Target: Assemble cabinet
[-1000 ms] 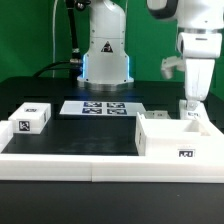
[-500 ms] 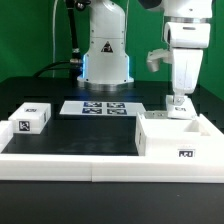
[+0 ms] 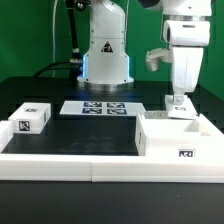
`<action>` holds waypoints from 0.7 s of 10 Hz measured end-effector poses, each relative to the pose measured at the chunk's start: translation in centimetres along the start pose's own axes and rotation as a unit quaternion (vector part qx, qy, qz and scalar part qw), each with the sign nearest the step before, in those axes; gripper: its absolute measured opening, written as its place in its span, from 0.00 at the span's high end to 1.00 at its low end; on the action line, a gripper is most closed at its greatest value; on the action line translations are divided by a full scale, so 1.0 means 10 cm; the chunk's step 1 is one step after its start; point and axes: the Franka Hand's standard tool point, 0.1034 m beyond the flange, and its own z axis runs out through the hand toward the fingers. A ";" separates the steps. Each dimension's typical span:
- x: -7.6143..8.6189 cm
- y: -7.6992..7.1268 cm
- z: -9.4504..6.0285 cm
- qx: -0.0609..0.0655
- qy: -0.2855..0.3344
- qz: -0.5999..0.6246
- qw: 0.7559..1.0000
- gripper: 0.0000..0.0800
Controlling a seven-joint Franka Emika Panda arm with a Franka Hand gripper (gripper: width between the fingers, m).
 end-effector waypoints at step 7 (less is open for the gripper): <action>0.01 0.06 0.01 0.000 0.001 0.002 1.000 0.91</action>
Offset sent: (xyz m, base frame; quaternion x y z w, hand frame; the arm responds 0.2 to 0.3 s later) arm 0.0000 0.0000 0.0000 0.0000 0.0000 0.0000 1.0000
